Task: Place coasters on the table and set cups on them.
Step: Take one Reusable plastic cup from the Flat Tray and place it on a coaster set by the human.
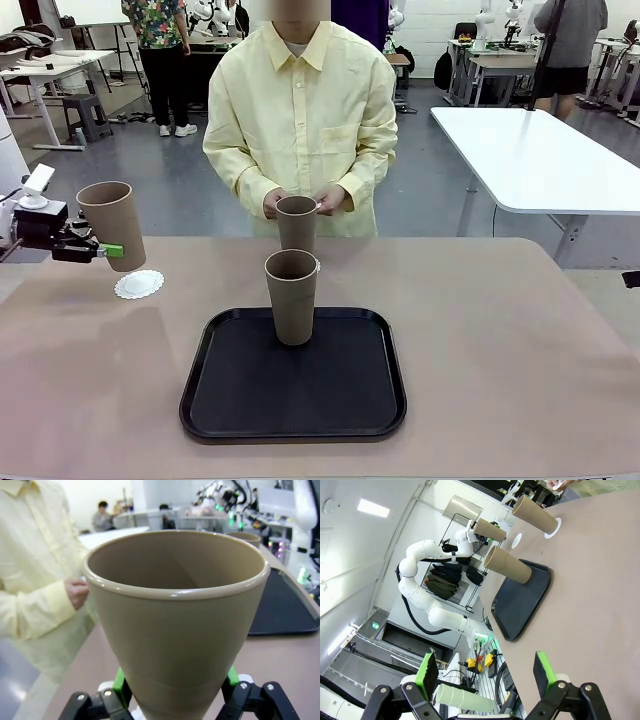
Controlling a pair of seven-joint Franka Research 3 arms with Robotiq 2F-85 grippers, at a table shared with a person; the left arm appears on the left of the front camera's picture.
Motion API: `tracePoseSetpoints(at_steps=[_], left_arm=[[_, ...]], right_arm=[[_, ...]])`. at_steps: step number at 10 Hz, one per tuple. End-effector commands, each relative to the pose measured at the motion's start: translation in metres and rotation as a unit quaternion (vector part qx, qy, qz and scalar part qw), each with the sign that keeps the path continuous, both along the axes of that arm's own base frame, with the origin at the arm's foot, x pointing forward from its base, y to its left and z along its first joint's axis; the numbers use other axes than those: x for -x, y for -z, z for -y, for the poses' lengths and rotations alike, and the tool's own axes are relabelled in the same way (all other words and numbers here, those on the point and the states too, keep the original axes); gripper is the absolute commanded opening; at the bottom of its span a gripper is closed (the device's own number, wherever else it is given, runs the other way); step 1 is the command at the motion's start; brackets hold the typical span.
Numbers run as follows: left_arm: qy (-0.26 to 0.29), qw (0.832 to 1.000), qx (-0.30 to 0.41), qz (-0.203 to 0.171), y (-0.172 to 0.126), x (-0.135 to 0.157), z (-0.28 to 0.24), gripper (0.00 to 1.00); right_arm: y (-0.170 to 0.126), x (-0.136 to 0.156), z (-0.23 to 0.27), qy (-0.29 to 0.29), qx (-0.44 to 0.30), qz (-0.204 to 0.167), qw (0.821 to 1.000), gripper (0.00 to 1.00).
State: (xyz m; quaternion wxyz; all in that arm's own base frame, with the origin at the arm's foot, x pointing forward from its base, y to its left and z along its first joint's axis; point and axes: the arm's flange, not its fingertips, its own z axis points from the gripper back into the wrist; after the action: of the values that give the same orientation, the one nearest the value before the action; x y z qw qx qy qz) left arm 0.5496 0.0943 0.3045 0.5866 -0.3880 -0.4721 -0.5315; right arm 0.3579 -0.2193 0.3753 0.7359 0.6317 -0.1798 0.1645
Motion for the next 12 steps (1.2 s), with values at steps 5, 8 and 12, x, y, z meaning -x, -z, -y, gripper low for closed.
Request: tracePoseSetpoints(at_steps=[5, 8, 12], left_arm=[[0.027, 1.000, 0.007, -0.003, 0.028, -0.018, -0.011, 0.83], [0.028, 1.000, -0.001, -0.013, 0.044, -0.022, -0.011, 0.83], [0.036, 0.999, 0.003, -0.010, 0.055, -0.024, -0.009, 0.83]], right_arm=[[0.000, 0.000, 0.000, -0.001, -0.001, 0.000, 1.000, 1.00], [0.000, 0.000, 0.000, -0.001, -0.001, 0.000, 1.000, 1.00], [0.000, 0.000, 0.000, -0.001, -0.001, 0.000, 1.000, 1.00]])
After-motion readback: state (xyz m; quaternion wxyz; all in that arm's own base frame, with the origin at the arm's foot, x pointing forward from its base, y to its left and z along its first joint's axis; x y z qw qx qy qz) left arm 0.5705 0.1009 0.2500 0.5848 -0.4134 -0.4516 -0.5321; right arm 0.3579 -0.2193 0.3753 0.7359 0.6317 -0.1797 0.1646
